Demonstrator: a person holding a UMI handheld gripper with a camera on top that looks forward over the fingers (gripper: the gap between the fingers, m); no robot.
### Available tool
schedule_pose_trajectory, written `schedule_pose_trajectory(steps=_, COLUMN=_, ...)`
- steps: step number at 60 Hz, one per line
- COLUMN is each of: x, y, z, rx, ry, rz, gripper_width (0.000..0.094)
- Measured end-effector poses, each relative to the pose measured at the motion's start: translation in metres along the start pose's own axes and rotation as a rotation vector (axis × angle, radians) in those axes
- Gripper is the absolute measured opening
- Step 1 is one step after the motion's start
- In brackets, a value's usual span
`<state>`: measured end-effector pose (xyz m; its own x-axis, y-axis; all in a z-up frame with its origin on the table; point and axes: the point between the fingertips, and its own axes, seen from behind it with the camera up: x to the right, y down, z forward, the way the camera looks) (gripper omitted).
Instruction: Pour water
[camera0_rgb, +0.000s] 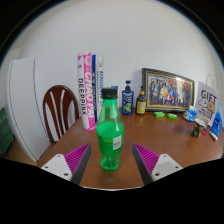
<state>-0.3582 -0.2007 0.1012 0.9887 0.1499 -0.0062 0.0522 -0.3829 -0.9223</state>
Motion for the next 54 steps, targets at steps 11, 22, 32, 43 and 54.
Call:
schedule_pose_trajectory(steps=11, x=-0.002, y=-0.006, z=0.045, rx=0.044, ry=0.065, rz=0.008, gripper_width=0.0717)
schedule_pose_trajectory(steps=22, x=-0.002, y=-0.012, z=0.057, rx=0.089, ry=0.079, rz=-0.023, gripper_width=0.0429)
schedule_pose_trajectory(steps=32, x=-0.008, y=-0.018, z=0.055, rx=0.096, ry=0.044, rz=-0.021, gripper_width=0.031)
schedule_pose_trajectory(steps=43, x=0.0, y=-0.082, z=0.036, rx=0.17, ry=-0.038, rz=0.122, gripper_width=0.0309)
schedule_pose_trajectory(steps=54, x=0.048, y=-0.172, z=0.024, rx=0.252, ry=-0.193, rz=0.525, gripper_width=0.0308)
